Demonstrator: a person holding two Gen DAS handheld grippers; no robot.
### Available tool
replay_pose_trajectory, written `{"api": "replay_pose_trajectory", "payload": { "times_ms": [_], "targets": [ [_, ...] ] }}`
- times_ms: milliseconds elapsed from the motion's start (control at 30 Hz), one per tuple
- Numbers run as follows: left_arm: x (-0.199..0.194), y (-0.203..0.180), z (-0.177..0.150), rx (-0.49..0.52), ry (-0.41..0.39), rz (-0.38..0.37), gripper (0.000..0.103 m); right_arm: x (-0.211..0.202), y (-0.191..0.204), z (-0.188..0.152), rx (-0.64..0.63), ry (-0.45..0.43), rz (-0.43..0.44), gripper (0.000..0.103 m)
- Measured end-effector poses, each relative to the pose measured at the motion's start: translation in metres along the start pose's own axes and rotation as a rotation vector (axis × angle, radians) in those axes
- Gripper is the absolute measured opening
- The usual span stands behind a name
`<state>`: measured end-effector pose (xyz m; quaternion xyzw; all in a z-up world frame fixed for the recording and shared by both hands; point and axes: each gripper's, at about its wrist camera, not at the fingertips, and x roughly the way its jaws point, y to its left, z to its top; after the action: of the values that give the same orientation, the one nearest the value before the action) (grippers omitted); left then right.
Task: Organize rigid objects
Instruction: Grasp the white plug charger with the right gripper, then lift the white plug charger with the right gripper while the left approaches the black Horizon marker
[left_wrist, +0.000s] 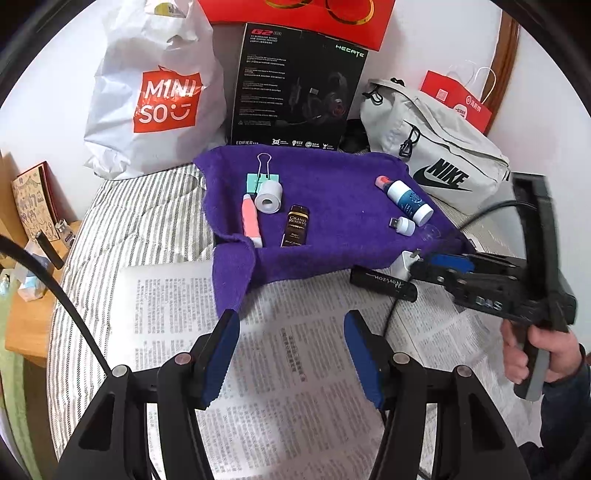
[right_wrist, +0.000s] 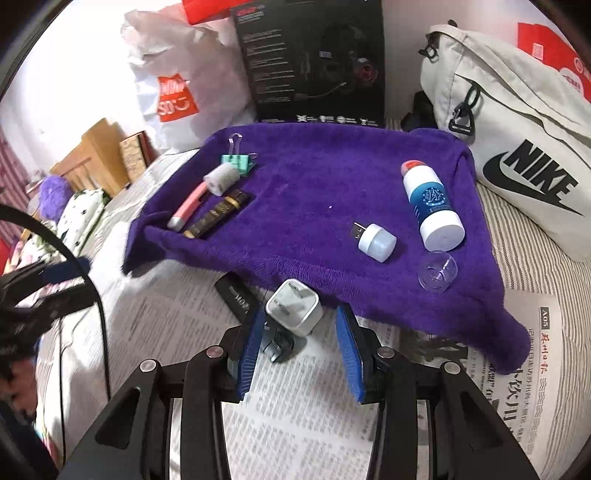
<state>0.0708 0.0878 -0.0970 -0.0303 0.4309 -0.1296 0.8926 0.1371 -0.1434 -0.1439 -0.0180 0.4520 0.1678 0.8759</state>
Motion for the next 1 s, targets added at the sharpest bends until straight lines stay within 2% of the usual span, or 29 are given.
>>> {"api": "replay_pose_trajectory", "payload": {
  "times_ms": [100,267,433,600,767,1000],
  "targets": [
    [-0.003,0.005,-0.003,-0.010,-0.008,-0.014,0.057,0.005,-0.001,0.001,0.064,-0.006,0.023,0.040],
    [-0.004,0.007,-0.006,-0.006,-0.012,-0.026,0.057,0.017,0.005,0.005,0.099,0.007,-0.003,0.041],
    [-0.002,0.007,-0.010,0.001,-0.004,-0.032,0.057,0.014,0.003,0.000,0.068,0.013,-0.001,0.036],
    [0.005,0.006,-0.012,-0.002,0.013,-0.032,0.057,-0.010,-0.011,-0.016,-0.019,0.009,-0.070,0.035],
    [0.010,0.005,-0.012,0.001,0.030,-0.024,0.057,-0.024,-0.041,-0.038,0.012,0.035,-0.109,0.035],
    [0.015,-0.005,-0.009,0.012,0.052,-0.010,0.057,-0.019,-0.046,-0.049,0.014,0.003,-0.111,0.036]
  ]
}}
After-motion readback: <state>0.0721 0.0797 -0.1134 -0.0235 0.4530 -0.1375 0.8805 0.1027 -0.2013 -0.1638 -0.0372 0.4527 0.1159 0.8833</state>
